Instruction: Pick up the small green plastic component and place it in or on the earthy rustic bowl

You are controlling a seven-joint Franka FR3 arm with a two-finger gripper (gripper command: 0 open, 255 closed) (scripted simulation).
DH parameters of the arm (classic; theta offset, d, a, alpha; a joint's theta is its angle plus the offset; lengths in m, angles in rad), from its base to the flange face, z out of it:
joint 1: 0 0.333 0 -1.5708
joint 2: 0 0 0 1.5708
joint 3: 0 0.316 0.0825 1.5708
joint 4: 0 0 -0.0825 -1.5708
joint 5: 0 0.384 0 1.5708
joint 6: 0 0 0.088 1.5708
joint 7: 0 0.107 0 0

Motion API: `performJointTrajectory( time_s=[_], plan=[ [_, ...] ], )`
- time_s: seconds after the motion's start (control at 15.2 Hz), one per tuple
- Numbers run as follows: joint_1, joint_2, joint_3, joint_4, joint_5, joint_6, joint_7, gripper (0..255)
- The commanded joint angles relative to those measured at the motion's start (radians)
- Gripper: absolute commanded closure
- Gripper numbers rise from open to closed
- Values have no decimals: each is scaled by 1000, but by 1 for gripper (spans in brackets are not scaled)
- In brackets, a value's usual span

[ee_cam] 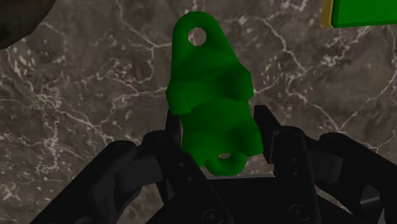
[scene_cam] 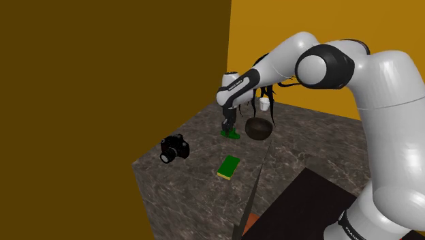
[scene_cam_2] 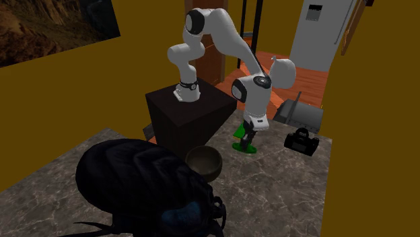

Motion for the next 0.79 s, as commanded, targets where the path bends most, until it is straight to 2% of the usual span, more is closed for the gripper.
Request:
performJointTrajectory(
  time_s=[0.0,0.73],
  plan=[
    [1,-19,-2,4,-2,-23,0,255],
    [5,-104,-8,28,-11,-132,3,255]
  ],
)
